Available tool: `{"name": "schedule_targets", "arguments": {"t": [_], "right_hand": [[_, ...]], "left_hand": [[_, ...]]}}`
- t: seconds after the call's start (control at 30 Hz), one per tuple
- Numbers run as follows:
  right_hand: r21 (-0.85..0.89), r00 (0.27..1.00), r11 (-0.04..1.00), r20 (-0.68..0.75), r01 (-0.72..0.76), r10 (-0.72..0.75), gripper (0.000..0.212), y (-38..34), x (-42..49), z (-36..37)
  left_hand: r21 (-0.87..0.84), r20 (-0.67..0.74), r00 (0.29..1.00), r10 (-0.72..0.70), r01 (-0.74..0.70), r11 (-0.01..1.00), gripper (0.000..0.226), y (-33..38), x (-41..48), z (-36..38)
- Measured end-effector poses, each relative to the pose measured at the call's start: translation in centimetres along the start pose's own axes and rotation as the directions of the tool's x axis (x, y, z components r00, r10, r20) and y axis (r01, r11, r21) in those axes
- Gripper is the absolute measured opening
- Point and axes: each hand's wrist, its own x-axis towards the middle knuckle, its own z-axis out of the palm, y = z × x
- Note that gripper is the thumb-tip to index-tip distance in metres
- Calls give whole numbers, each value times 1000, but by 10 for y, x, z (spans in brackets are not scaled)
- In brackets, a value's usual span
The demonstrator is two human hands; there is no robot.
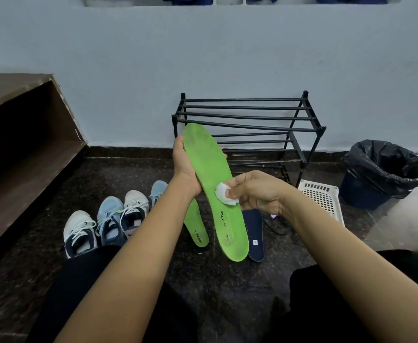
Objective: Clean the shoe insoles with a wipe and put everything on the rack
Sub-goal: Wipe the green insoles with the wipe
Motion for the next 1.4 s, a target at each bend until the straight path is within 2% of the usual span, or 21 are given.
{"name": "schedule_targets", "arguments": {"t": [0.2, 0.3, 0.43, 0.57, 0.77, 0.93, 1.1, 1.17, 1.27, 1.4], "right_hand": [[-61, 980, 998, -198, 8, -20, 18, 17, 24, -8], [-58, 965, 998, -261, -29, 13, 10, 36, 44, -13], [-16, 938, 996, -338, -83, 73, 13, 72, 74, -22], [21, 903, 987, -402, -158, 153, 9, 126, 109, -27], [-1, 866, 963, -439, -269, 241, 17, 198, 159, -25], [1, 855, 945, -426, -327, 296, 11, 232, 202, -25], [-27, 849, 934, -427, -356, 311, 5, 249, 239, -29], [-45, 854, 931, -418, -362, 312, 2, 255, 252, -33], [-98, 861, 923, -408, -372, 304, 8, 263, 271, -36], [-145, 870, 926, -418, -349, 262, 7, 264, 290, -37]], "left_hand": [[-56, -304, 947, -100, 87, 995, 57, -29, 16, -33], [-77, -385, 909, -161, 142, 987, 52, -59, 18, -59], [-33, -479, 840, -256, 274, 961, 36, -100, 18, -95], [-31, -536, 776, -331, 374, 927, 25, -136, 26, -129], [8, -588, 708, -390, 487, 873, 27, -180, 41, -171], [3, -646, 638, -419, 551, 835, 22, -203, 50, -201], [-23, -694, 578, -429, 578, 816, 31, -218, 69, -232], [-25, -706, 566, -425, 579, 815, 34, -223, 78, -241], [-6, -719, 563, -407, 581, 814, 31, -229, 95, -252], [90, -743, 587, -320, 562, 822, 12, -238, 119, -260]]}}
